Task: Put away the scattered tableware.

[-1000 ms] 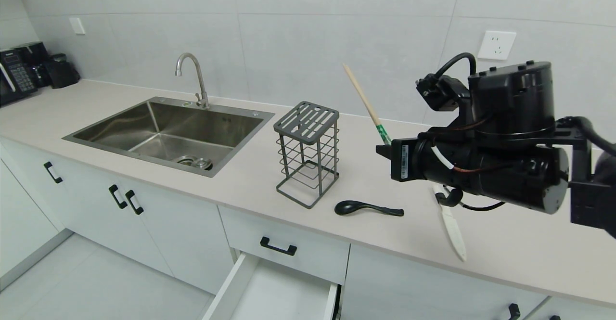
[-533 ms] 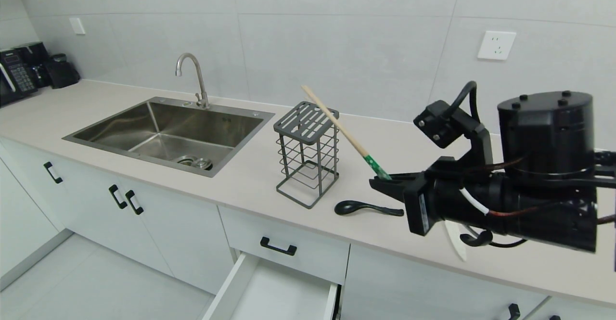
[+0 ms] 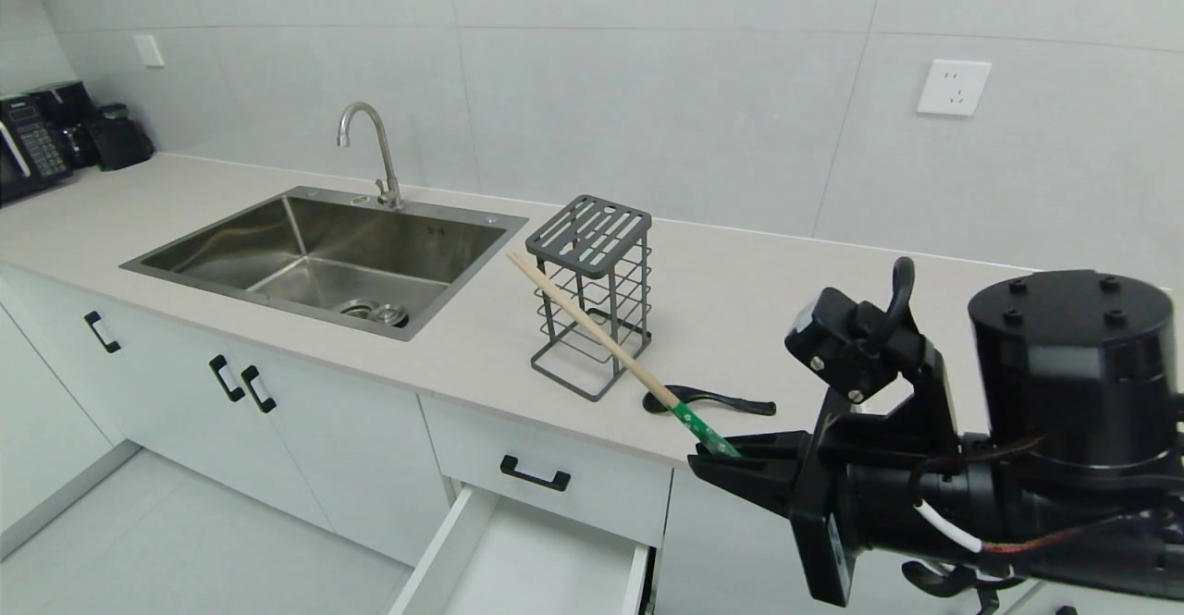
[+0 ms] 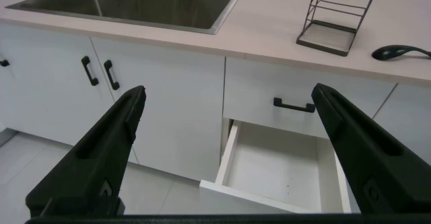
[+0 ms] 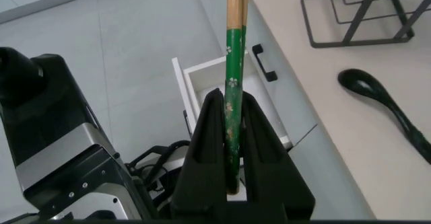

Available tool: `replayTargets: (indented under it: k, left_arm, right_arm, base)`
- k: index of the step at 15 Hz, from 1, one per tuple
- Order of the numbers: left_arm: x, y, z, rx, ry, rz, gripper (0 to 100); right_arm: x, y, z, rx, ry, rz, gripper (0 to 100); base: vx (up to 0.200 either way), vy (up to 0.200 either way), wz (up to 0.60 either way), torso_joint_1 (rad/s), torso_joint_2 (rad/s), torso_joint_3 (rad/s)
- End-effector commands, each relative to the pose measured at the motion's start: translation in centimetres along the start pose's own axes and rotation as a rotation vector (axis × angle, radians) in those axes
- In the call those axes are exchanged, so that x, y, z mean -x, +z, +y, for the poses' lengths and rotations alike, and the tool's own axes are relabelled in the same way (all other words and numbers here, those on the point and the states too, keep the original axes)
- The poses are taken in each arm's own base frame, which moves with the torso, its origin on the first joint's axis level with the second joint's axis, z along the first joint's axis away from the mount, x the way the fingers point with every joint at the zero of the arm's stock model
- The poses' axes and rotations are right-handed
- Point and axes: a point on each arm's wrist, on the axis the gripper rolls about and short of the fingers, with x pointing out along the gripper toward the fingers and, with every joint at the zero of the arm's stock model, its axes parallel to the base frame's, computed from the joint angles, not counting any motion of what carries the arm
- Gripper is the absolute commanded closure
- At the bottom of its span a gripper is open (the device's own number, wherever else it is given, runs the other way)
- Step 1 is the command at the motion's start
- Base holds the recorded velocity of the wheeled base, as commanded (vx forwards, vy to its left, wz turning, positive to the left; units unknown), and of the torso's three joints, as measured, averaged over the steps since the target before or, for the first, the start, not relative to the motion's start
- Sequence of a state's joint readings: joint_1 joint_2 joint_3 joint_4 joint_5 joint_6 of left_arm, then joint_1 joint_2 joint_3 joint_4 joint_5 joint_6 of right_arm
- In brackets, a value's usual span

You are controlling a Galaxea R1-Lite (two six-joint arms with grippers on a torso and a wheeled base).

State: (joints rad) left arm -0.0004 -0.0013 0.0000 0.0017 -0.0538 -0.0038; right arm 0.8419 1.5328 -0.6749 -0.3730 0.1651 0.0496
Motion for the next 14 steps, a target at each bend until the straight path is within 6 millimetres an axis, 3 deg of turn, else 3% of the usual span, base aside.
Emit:
replayTargets:
  k: [1,14]
  left_arm:
    - [0.0,0.0,0.0,0.001,0.001,0.001,0]
    - [0.0,0.0,0.0,0.001,0.001,0.001,0]
  right_arm:
    - [-1.3,-0.6,0.1,-0.005,0.011,0.042,100]
    - [-4.0,-1.9,-0.2,0.085,0.02,0.124,100]
  base:
    - [0.0,0.0,0.0,0.0,0.0,0.0]
    - [0.0,0.0,0.0,0.0,0.0,0.0]
